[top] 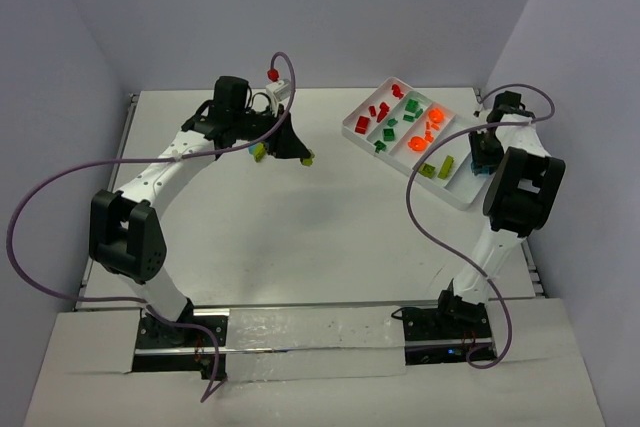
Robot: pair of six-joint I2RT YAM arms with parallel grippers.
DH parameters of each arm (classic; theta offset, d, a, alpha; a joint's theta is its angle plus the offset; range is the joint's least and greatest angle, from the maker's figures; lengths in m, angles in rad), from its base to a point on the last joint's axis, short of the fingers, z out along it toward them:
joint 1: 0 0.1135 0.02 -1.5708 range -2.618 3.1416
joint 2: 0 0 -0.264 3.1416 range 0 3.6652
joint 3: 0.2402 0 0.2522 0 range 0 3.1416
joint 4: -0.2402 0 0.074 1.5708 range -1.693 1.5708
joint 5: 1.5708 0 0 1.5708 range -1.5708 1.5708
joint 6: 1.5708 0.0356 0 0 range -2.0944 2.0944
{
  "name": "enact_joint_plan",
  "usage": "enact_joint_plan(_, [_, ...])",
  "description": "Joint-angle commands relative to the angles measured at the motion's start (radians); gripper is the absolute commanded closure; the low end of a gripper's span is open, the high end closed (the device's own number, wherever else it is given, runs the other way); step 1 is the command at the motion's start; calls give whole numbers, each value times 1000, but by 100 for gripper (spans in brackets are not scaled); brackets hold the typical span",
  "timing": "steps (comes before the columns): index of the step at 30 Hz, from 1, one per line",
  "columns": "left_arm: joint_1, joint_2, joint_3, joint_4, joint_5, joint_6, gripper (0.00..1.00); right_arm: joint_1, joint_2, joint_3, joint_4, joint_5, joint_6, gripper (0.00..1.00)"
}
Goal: Sort the legos into containers by color
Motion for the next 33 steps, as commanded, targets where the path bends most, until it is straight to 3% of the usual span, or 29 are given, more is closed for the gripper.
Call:
enact_joint_plan(1, [1, -2, 26, 18, 20, 8, 100, -7, 20, 72, 3, -2, 7, 65])
enact_joint_plan(5, [1, -1, 35, 17, 18, 4, 100, -7, 32, 81, 2, -6, 12, 41])
enact_joint_plan(14, [2, 5, 45, 13, 20, 1, 100, -4, 32, 108, -28, -29, 17, 31])
enact_joint_plan(17, [2, -6, 33, 23, 32, -5, 100, 5, -28, 108, -48, -96, 28, 31])
enact_joint_plan(20, [3, -25, 1, 50, 75, -26, 100, 35, -147, 106, -85, -284, 30, 30])
enact_joint_plan(22, [10, -51, -42, 130, 137, -93, 100, 74, -246, 109, -118, -526, 37, 29])
enact_joint_plan(24, [16, -73, -73, 200, 194, -154, 100, 104, -336, 99, -117, -635, 68, 28])
enact_joint_plan(25, [18, -80, -112, 264, 209, -272, 100, 148, -390, 83, -101, -705, 93, 25])
enact_joint_plan(30, [21, -73, -151, 323, 146, -551, 100, 418, -546, -39, 75, -726, 165, 8])
enact_joint_plan(33, [32, -73, -181, 373, 134, -703, 100, 555, -554, -33, 133, -721, 175, 7])
